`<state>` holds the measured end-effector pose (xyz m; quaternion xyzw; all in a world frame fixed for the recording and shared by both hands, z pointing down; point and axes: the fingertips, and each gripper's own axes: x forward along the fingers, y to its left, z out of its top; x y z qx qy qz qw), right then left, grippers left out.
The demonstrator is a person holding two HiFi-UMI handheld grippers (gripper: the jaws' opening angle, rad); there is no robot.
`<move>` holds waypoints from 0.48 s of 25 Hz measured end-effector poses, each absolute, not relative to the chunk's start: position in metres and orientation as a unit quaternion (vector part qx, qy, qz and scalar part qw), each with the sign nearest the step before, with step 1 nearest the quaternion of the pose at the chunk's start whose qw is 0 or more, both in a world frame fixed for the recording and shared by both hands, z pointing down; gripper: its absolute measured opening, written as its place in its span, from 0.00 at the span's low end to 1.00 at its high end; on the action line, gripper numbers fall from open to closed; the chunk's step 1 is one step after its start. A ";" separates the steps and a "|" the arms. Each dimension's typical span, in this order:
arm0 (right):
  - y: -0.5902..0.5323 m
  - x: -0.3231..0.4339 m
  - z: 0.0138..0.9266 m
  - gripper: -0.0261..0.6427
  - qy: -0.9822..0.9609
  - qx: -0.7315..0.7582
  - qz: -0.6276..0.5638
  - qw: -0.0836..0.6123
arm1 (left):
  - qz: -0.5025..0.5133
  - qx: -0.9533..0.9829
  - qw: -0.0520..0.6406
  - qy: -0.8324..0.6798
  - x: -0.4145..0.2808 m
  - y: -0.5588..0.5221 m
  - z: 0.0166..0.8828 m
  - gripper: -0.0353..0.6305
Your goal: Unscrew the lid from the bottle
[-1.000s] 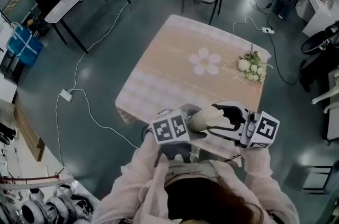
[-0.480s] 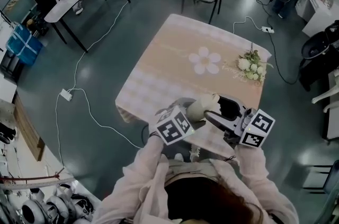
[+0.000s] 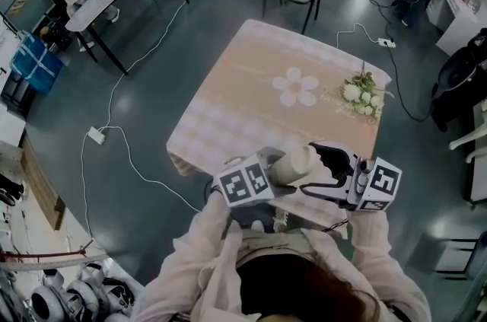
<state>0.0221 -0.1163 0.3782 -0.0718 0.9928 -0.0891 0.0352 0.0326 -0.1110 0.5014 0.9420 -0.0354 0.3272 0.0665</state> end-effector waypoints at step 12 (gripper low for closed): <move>-0.100 0.019 0.375 0.47 0.998 -0.042 -0.048 0.029 | 0.349 0.935 0.039 0.039 0.038 -0.086 0.503 0.53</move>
